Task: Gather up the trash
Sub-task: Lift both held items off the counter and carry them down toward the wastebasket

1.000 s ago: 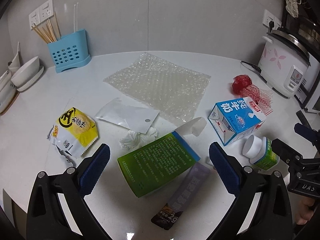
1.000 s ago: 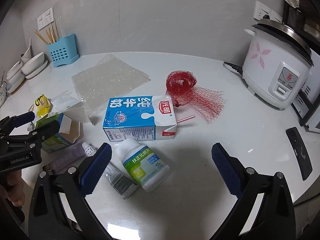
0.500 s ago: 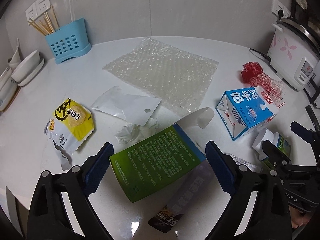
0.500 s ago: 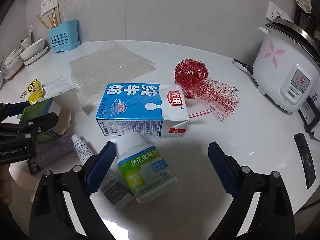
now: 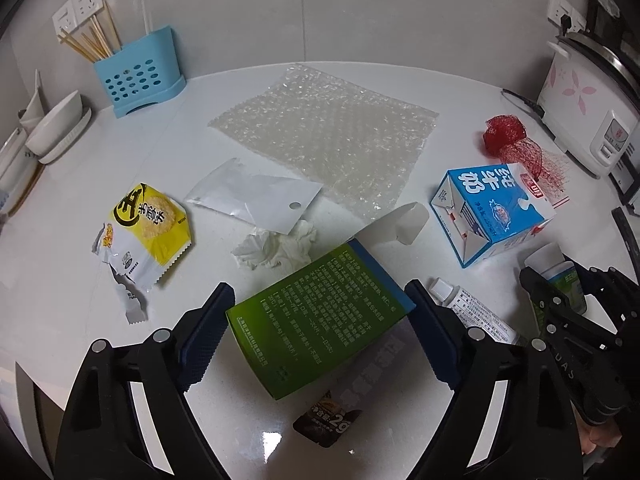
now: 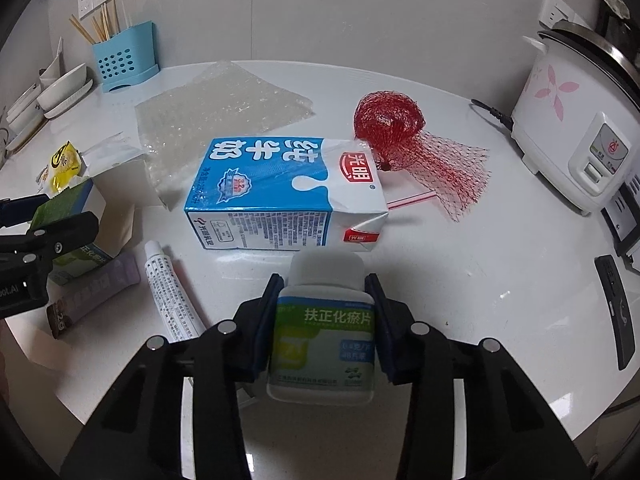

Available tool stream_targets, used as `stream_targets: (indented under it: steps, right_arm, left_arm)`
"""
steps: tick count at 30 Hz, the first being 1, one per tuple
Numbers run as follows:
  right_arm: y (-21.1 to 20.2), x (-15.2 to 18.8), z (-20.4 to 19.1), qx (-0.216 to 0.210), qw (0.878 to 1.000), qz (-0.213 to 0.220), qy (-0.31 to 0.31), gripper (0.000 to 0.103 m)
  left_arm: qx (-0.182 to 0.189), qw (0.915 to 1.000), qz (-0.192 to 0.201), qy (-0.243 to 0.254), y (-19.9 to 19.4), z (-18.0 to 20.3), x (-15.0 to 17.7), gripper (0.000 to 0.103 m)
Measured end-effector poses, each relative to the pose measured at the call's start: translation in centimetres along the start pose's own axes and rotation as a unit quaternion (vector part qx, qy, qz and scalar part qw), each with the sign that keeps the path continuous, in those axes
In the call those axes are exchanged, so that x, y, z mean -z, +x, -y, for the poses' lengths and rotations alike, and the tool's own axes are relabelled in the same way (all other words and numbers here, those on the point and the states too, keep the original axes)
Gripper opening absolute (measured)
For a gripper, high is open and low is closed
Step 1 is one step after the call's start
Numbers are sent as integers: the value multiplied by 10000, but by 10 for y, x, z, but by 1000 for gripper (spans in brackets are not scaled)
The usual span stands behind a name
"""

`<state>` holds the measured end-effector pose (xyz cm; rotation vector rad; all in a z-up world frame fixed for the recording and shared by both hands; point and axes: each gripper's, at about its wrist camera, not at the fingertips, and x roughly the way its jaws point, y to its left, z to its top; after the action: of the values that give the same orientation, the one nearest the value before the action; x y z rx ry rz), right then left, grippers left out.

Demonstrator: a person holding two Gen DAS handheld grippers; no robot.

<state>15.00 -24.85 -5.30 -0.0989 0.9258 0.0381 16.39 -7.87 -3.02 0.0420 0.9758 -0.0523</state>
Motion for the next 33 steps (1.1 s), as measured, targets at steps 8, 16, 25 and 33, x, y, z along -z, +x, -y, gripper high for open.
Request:
stream_targets:
  steps: [8, 16, 25, 33]
  right_arm:
    - [-10, -3, 9, -19, 9997, 75, 244, 40]
    - [-37, -1, 10, 49, 9990, 319, 314, 40]
    - [-87, 16, 11, -31, 9970, 693, 350, 40]
    - [-133, 61, 8, -118, 9937, 1057, 351, 40]
  left_arm:
    - [83, 9999, 79, -62, -10, -1, 2, 84]
    - [-1, 9993, 361, -99, -37, -1, 4, 84]
    - [150, 9972, 700, -237, -82, -8, 29, 84]
    - [499, 9931, 998, -359, -128, -20, 83, 84]
